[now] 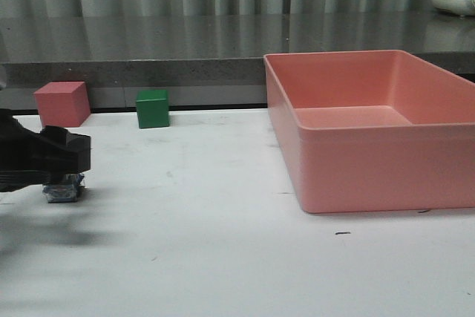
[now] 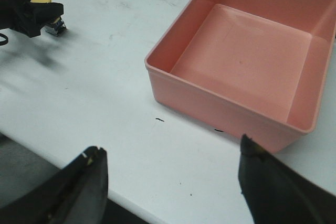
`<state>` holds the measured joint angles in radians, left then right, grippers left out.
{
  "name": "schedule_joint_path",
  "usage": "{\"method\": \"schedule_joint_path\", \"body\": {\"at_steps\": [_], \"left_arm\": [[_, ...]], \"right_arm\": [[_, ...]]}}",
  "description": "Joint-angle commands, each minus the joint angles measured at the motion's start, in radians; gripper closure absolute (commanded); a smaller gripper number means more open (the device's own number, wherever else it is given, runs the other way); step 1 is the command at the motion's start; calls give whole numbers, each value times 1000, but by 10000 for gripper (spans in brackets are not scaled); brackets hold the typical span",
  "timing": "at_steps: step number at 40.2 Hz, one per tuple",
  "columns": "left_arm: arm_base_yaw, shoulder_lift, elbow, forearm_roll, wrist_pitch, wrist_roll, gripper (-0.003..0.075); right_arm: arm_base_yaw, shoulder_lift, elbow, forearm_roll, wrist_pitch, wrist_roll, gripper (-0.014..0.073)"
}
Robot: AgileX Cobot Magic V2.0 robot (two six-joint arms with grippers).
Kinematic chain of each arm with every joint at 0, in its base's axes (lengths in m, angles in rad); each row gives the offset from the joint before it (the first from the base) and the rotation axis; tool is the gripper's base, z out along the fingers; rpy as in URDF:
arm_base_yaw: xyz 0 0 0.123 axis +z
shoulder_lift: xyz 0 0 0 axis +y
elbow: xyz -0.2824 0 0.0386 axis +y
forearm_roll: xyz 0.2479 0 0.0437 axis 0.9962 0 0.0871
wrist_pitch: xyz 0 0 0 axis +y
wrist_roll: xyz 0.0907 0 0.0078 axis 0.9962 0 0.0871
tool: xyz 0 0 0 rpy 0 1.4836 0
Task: Place and stand button with both arms
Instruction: 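Lower the button upright onto the table and open the left gripper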
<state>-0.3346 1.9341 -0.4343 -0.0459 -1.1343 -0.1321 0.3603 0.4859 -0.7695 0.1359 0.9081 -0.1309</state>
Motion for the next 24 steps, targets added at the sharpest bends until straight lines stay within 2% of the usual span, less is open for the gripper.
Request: {"method": "schedule_joint_path", "body": {"at_steps": [1, 10, 19, 21, 24], "left_arm": [[-8, -33, -14, -2, -227, -9, 211], [-8, -87, 23, -2, -227, -9, 205], [-8, -299, 109, -2, -210, -9, 205], [-8, -361, 126, -2, -173, -9, 205], [-8, -457, 134, -2, -37, -9, 205]], "right_arm": [[-4, 3, -23, 6, -71, -7, 53], [-4, 3, -23, 6, -71, -7, 53], [-4, 3, -23, 6, -71, -7, 53], [-4, 3, -23, 6, -71, -7, 53], [-4, 3, -23, 6, -71, -7, 53]]}}
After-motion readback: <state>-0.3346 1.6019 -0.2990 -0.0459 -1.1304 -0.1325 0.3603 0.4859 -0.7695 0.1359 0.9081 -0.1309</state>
